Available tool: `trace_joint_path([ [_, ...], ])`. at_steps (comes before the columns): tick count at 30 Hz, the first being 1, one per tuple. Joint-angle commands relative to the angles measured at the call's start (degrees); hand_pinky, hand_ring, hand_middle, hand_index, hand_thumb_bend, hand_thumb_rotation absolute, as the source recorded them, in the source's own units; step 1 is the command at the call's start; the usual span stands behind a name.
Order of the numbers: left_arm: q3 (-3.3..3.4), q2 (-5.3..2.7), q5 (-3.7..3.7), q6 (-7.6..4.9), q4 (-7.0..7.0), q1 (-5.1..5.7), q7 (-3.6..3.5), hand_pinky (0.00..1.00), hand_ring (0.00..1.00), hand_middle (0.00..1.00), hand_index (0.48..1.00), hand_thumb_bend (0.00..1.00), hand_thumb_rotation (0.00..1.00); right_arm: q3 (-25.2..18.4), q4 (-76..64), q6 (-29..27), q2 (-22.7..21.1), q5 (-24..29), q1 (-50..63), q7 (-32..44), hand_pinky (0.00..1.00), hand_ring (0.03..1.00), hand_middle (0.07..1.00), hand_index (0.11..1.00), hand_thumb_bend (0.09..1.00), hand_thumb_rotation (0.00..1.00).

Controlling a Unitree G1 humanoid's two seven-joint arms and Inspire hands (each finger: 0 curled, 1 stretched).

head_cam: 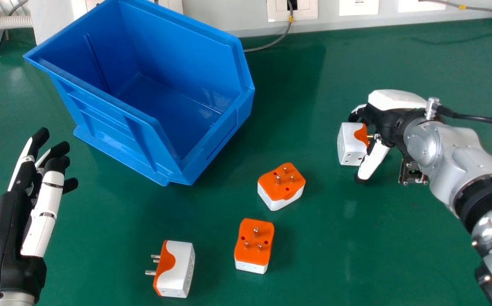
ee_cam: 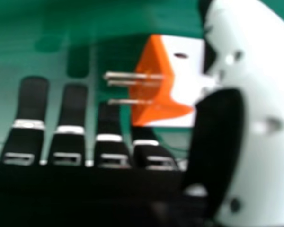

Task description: Pick all objects and put in blue box

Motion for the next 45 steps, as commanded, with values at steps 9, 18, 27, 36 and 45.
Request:
trace_joint_path([
  [9, -0.04, -0.27, 0.02, -0.21, -2.16, 0.66, 0.45, 0.8, 0.89, 0.89, 0.945, 0.31, 0.82, -0.5, -0.4, 0.0, -0.1, 0.4, -2.7, -0.9, 0.38, 0.485, 0.637, 0.861, 0.559, 0.0],
  [18, -0.26, -0.78, 0.09, 0.3, -3.46, 1.3, 0.53, 0.8, 0.89, 0.89, 0.946, 0.31, 0.83, -0.1, 0.3, 0.5, 0.5, 0.1, -3.2, -0.5, 0.31, 0.442, 0.585, 0.863, 0.536, 0.0],
  [27, -0.03, -1.08, 0.0, -1.34, -1.31, 0.98, -0.11, 0.81, 0.89, 0.9, 0.947, 0.33, 0.84, 0.0, -0.3, 1.2, 0.9, 0.1, -3.3, -0.4, 0.28, 0.422, 0.549, 0.865, 0.53, 0.0],
  [36, -0.21, -1.48, 0.18, -1.55, -1.87, 1.48, 0.09, 0.83, 0.9, 0.9, 0.947, 0.35, 0.85, 0.6, 0.2, 1.4, 1.4, -0.3, -3.7, -0.3, 0.25, 0.41, 0.532, 0.866, 0.526, 0.0],
  [45, -0.46, -2.09, 0.08, -1.22, -2.92, 1.9, 0.33, 0.84, 0.9, 0.9, 0.948, 0.35, 0.87, 1.0, 0.2, 0.8, 1.5, -0.4, -3.4, -0.4, 0.3, 0.416, 0.525, 0.865, 0.523, 0.0],
])
